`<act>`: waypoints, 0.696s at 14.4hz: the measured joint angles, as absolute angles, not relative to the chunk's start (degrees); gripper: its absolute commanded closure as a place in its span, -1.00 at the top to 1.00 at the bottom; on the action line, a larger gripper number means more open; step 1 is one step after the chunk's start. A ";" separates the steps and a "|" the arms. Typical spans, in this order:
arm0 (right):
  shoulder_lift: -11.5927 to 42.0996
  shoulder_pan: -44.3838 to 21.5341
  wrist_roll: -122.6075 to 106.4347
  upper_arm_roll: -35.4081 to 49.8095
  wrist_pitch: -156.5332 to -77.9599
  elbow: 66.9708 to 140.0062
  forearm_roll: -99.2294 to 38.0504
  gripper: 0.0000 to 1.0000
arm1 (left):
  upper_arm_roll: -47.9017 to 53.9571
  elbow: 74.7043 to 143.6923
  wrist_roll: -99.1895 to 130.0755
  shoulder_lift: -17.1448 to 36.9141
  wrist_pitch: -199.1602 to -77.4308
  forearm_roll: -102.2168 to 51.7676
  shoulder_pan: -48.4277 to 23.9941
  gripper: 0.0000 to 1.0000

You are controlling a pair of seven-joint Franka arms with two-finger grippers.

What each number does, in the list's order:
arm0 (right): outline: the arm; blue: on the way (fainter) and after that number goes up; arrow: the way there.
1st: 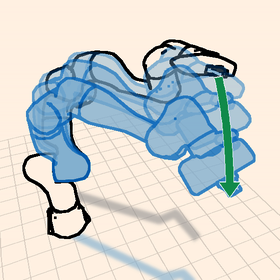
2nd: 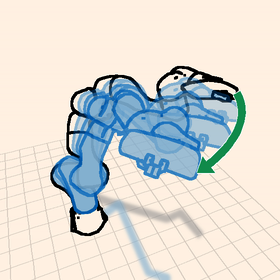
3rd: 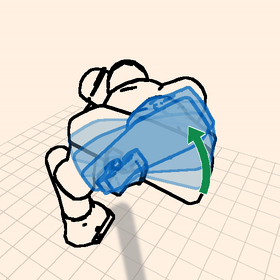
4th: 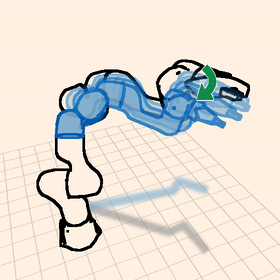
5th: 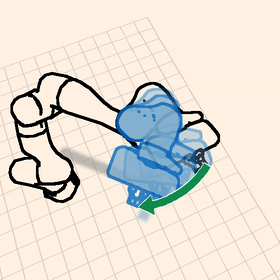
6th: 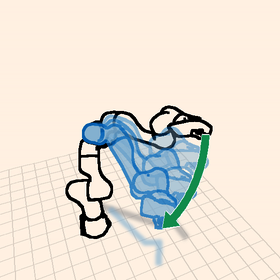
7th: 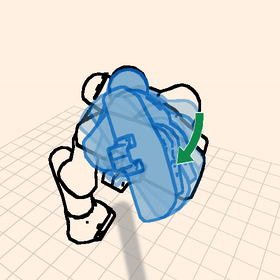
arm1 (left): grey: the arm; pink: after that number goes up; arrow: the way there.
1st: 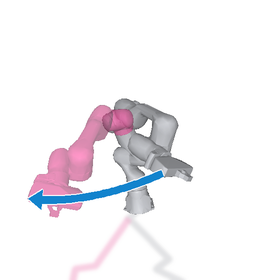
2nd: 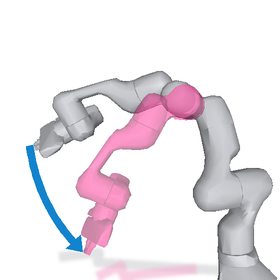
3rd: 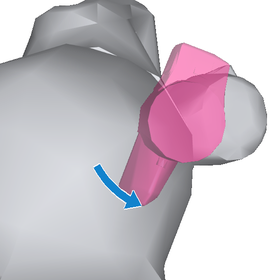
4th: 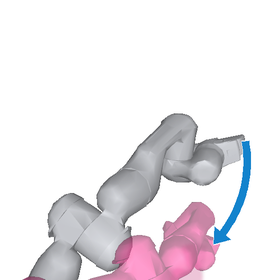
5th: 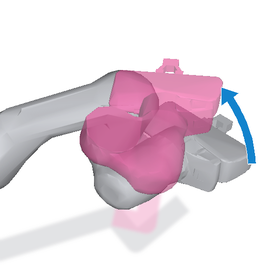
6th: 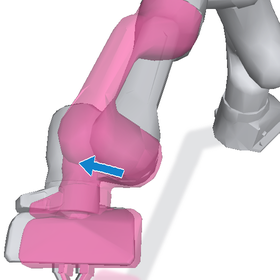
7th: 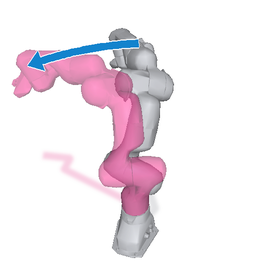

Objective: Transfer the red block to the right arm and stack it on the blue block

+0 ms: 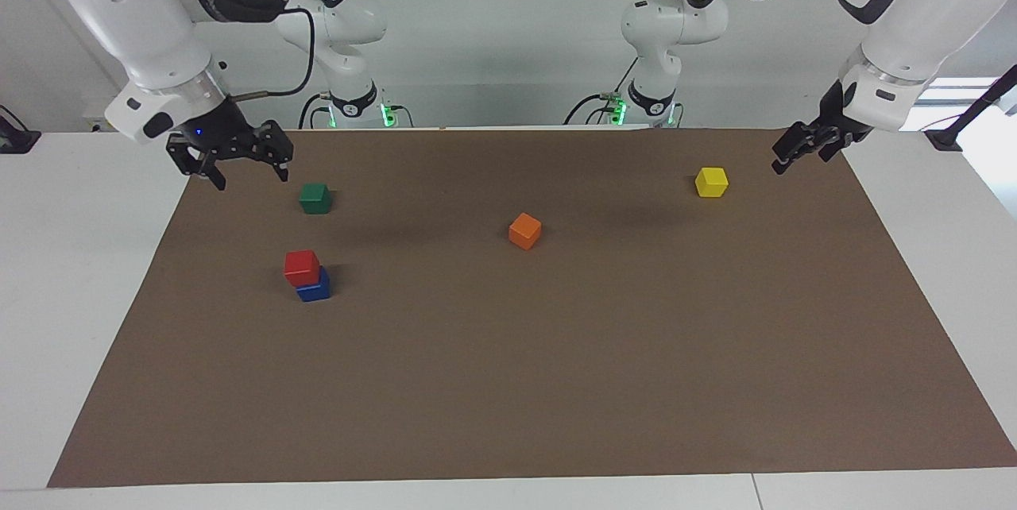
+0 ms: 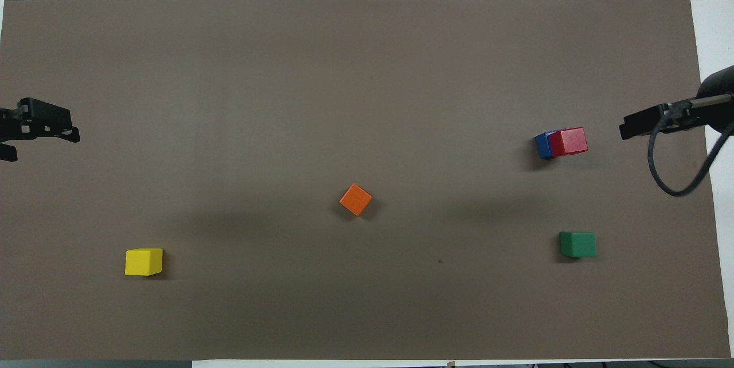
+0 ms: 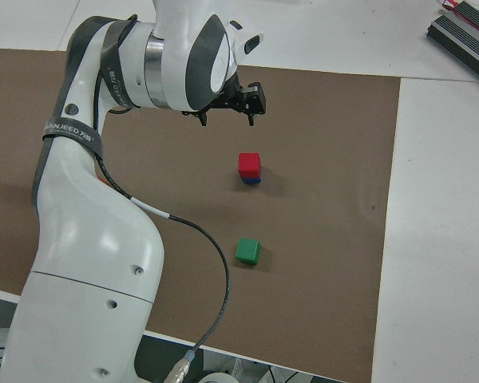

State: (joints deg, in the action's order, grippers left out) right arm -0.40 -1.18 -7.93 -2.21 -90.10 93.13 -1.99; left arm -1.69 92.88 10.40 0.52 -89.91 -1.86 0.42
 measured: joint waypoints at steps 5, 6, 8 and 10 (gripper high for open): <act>-2.70 -0.09 -7.93 -2.48 -87.36 93.39 -0.42 1.00 | -0.61 92.88 10.34 0.52 -89.93 -1.87 0.11 1.00; -2.59 0.29 -7.93 -2.51 -87.36 93.52 -0.42 1.00 | -0.43 92.88 10.34 0.52 -89.94 -1.87 -0.43 1.00; -2.46 0.49 -7.93 -2.59 -87.36 93.63 -0.42 1.00 | -0.30 92.88 10.34 0.52 -89.95 -1.81 -2.24 1.00; -2.46 0.48 -7.93 -2.59 -87.36 93.68 -0.42 1.00 | -0.23 92.87 10.34 0.51 -89.95 -1.07 -4.48 1.00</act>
